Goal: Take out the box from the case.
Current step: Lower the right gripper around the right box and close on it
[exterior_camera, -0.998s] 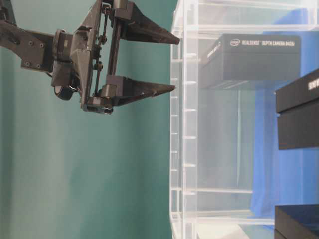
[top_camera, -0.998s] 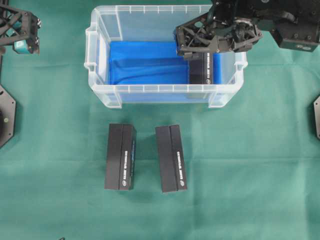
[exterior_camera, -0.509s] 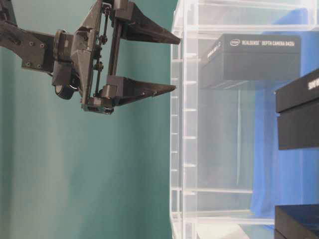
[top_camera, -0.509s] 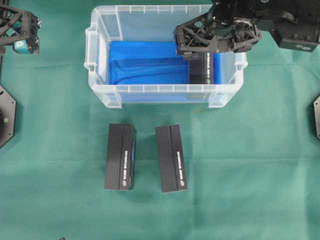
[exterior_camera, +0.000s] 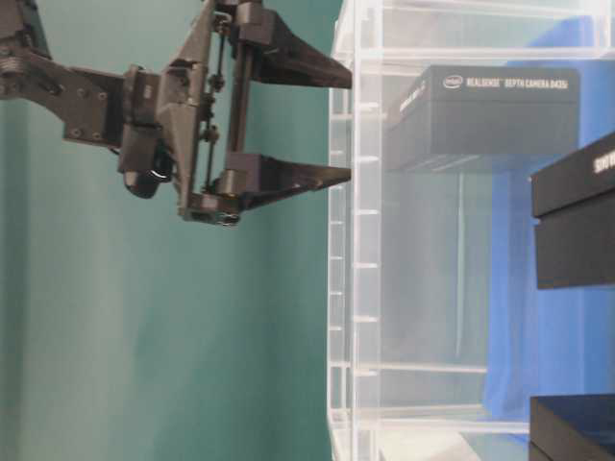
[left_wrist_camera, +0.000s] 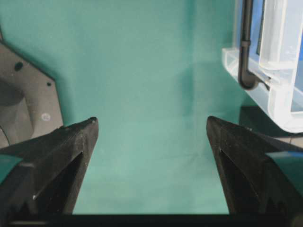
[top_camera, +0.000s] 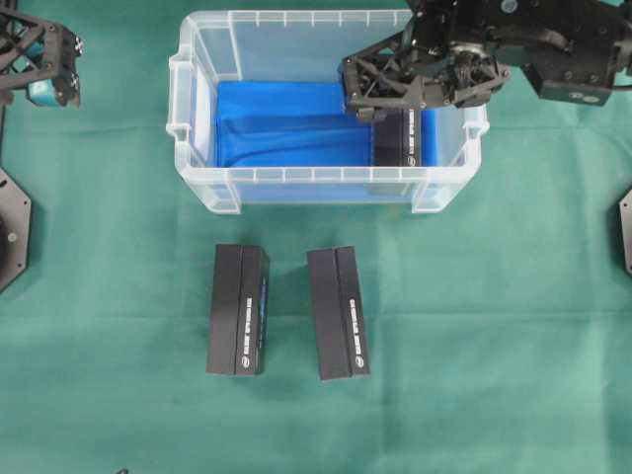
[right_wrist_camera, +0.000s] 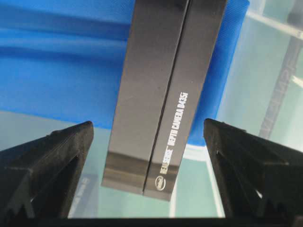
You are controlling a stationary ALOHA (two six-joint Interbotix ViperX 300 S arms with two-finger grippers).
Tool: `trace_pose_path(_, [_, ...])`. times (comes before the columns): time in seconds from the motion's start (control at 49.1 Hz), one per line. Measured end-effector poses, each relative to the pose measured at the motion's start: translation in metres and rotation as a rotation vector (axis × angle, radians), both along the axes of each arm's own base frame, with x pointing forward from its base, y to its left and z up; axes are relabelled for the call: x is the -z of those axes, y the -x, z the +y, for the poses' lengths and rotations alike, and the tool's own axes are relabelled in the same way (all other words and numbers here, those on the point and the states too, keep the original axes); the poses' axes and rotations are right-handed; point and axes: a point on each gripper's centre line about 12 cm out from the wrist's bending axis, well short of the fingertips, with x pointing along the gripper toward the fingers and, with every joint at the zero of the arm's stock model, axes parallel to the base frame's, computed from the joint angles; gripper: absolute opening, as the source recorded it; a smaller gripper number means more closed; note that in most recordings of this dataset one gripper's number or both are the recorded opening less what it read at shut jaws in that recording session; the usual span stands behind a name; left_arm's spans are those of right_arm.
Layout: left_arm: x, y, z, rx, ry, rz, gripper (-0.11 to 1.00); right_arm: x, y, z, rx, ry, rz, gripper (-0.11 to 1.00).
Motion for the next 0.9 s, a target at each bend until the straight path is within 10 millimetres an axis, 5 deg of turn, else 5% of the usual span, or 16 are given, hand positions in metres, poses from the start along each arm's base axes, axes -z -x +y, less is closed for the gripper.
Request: trace_pose_path(0.896, [-0.001, -0.001, 0.0, 0.0, -0.002, -0.006, 0.91, 0.042, -0.001, -0.009, 0.005, 0.0, -0.033, 0.92])
